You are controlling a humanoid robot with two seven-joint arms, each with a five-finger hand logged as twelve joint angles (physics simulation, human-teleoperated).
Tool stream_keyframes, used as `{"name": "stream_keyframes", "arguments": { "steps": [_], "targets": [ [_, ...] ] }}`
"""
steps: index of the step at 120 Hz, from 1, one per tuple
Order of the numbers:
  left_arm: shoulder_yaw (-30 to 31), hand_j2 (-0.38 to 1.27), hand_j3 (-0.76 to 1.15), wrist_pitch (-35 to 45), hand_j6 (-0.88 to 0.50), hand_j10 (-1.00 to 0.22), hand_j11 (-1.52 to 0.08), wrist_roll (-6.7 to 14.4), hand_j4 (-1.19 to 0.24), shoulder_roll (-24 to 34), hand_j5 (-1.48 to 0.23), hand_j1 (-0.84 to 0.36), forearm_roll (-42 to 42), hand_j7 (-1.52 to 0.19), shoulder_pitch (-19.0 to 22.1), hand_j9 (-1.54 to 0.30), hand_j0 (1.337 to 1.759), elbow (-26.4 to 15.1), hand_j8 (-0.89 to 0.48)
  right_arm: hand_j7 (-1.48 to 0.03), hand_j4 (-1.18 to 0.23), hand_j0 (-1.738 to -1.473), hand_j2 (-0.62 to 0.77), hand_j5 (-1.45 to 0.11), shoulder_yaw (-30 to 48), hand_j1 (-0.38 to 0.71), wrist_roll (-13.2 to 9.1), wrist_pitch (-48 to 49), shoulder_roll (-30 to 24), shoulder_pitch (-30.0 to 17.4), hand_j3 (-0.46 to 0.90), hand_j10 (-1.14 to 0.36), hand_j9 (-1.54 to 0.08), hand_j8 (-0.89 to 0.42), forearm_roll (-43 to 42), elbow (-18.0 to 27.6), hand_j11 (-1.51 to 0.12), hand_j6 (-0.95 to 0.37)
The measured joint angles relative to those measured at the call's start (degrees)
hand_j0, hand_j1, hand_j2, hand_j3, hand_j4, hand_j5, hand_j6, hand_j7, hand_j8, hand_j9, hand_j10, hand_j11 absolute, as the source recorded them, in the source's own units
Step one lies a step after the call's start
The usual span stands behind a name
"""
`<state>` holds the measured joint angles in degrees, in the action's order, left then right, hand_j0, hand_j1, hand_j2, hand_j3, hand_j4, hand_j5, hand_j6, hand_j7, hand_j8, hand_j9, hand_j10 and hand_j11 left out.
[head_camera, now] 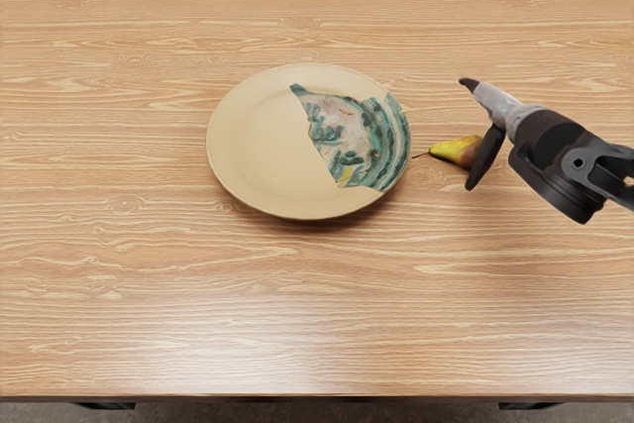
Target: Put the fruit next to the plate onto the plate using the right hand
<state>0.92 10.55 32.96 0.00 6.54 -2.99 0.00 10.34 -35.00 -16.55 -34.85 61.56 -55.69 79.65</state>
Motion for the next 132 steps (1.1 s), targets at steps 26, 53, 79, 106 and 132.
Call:
{"name": "stream_keyframes", "arguments": {
  "steps": [26,53,79,106,132],
  "targets": [
    [0.0,0.00,0.00,0.0,0.01,0.00,0.00,0.0,0.00,0.0,0.00,0.35,0.0,0.00,0.0,0.00,1.658,0.0,0.01,0.00,0.00,-1.658,0.00,0.00,0.2,-0.35,0.0,0.0,6.1,0.4,0.00,0.00,0.00,0.00,0.1,-7.4,0.00,0.00],
    [0.0,0.00,0.00,0.0,0.01,0.00,0.00,0.0,0.00,0.0,0.00,0.35,0.0,0.00,0.0,0.00,1.658,0.0,0.01,0.00,0.00,-1.658,0.00,0.00,-0.3,-0.35,0.0,-0.4,7.8,-0.5,0.00,0.00,0.00,0.00,-0.8,-11.1,0.00,0.00],
    [0.0,0.00,0.00,0.0,0.01,0.00,0.00,0.0,0.00,0.0,0.00,0.35,0.0,0.00,0.0,0.00,1.658,0.0,0.01,0.00,0.00,-1.658,0.00,0.00,-1.1,-0.35,0.0,-0.6,10.0,-1.5,0.00,0.00,0.00,0.00,-2.3,-13.8,0.00,0.00],
    [0.0,0.00,0.00,0.0,0.01,0.00,0.00,0.0,0.00,0.0,0.00,0.35,0.0,0.00,0.0,0.00,1.658,0.0,0.01,-0.10,-0.08,-1.658,-0.01,-0.10,-1.3,-0.25,0.0,-0.6,10.3,-1.4,0.00,-0.08,-0.10,-0.08,-2.7,-14.1,-0.10,-0.08],
    [0.0,0.00,0.00,0.0,0.01,0.00,0.00,0.0,0.00,0.0,0.00,0.35,0.0,0.00,0.0,0.00,1.658,0.0,0.01,-0.29,-0.22,-1.658,-0.04,-0.29,-1.2,-0.09,0.0,-0.3,10.2,-1.6,0.00,-0.22,-0.29,-0.22,-2.6,-14.2,-0.29,-0.22]
  ]
}}
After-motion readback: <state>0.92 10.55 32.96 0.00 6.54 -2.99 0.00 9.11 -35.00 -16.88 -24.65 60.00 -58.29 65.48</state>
